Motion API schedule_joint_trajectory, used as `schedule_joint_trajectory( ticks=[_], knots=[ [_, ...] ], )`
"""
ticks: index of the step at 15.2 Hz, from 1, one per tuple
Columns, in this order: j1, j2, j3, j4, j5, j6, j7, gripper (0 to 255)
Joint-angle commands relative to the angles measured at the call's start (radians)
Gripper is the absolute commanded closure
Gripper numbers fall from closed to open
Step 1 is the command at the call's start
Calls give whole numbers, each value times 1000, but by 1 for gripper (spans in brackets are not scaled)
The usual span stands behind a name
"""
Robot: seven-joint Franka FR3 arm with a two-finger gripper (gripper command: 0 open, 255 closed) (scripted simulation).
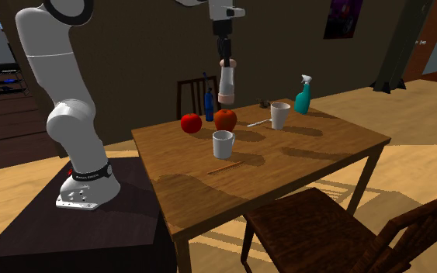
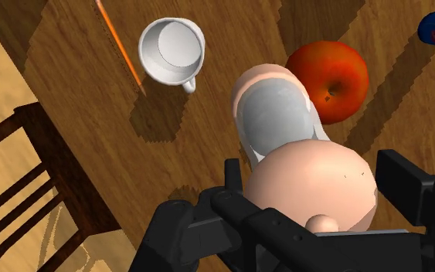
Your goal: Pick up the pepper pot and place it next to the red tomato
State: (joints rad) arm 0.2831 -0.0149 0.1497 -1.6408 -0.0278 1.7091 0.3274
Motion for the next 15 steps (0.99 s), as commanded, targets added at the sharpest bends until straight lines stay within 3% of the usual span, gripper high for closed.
schedule_joint_trajectory(
  ticks=[1, 15],
  knots=[
    [-2, -6, -2, -38, 1, 32, -3, 255],
    [-2, -14, -2, -235, 1, 222, 2, 255]
  ],
)
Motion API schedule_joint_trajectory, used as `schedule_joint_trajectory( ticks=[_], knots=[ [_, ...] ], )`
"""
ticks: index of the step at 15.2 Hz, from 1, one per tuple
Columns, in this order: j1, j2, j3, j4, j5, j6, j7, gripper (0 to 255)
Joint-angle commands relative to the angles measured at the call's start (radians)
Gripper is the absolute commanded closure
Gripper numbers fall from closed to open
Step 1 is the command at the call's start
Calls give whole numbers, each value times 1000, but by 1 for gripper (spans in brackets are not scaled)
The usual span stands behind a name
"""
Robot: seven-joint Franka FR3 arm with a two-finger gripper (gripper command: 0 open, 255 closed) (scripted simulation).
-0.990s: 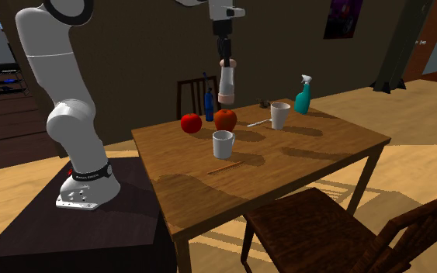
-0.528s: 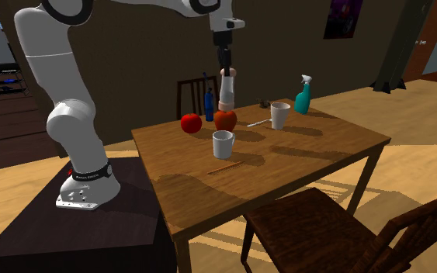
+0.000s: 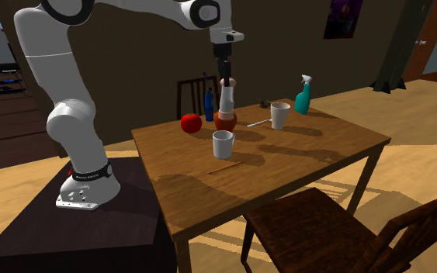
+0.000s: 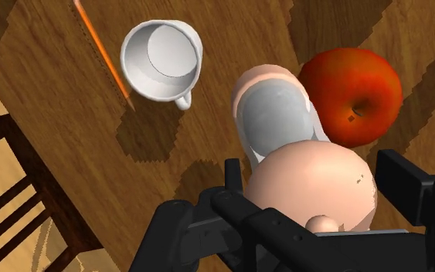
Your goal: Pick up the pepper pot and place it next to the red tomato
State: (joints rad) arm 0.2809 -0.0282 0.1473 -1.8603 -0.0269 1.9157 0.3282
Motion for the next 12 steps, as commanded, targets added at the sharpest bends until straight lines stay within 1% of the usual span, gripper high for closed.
schedule_joint_trajectory(
  ticks=[1, 12],
  knots=[
    [0, 1, 0, -27, 0, 29, 1, 255],
    [1, 28, 1, -145, -7, 173, 9, 255]
  ],
)
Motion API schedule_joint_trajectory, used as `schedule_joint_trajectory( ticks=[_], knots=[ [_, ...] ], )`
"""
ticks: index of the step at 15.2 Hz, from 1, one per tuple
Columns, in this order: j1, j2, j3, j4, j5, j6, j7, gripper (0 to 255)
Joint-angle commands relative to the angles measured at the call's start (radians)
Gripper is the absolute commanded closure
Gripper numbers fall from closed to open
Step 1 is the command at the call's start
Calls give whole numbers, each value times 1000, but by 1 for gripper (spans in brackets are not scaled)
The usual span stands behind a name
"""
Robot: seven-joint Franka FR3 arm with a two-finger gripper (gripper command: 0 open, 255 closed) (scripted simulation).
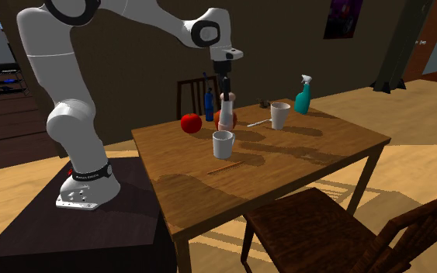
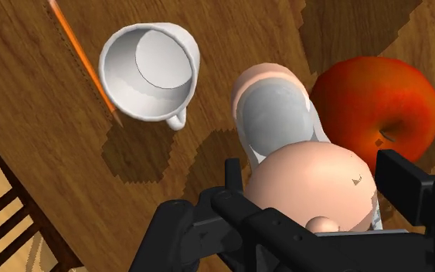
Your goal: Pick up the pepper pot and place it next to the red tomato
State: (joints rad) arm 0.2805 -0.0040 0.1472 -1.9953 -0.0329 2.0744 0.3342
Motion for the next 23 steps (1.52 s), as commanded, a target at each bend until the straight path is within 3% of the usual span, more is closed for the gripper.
schedule_joint_trajectory(
  ticks=[1, 11, 18, 19, 23],
  knots=[
    [1, 7, 1, -19, -2, 27, 4, 255],
    [2, 54, 1, -98, -14, 152, 14, 255],
    [2, 54, 1, -98, -14, 152, 14, 255],
    [2, 54, 1, -98, -14, 152, 14, 0],
    [2, 54, 1, -98, -14, 152, 14, 0]
  ],
)
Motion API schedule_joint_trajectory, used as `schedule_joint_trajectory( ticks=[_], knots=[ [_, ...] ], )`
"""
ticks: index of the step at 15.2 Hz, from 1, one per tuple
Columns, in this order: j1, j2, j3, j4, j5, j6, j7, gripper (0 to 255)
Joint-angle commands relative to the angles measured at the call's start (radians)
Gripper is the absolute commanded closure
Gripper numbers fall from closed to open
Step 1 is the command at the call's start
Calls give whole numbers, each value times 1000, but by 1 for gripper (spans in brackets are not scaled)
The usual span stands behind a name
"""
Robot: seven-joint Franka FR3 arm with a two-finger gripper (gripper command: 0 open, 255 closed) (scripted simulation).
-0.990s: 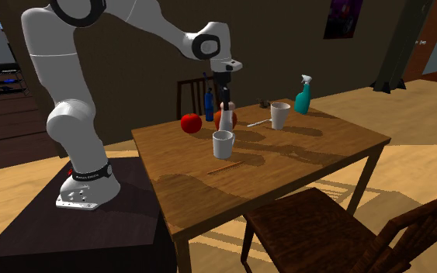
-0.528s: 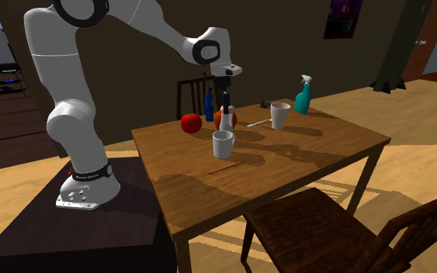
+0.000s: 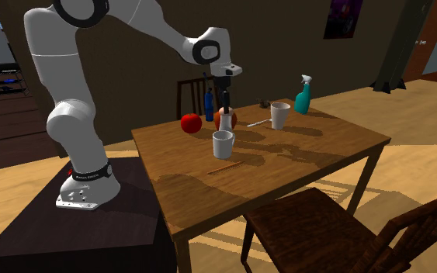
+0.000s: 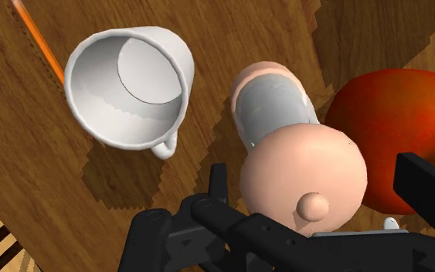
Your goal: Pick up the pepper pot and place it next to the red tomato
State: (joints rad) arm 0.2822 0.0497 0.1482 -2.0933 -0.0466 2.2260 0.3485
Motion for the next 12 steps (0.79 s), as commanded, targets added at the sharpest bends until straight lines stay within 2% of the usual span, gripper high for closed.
schedule_joint_trajectory(
  ticks=[1, 5, 12],
  knots=[
    [0, 0, 0, 0, 0, 0, 0, 0],
    [0, -58, 1, 62, 13, -119, -9, 0],
    [0, -58, 1, 62, 13, -119, -9, 0]
  ],
)
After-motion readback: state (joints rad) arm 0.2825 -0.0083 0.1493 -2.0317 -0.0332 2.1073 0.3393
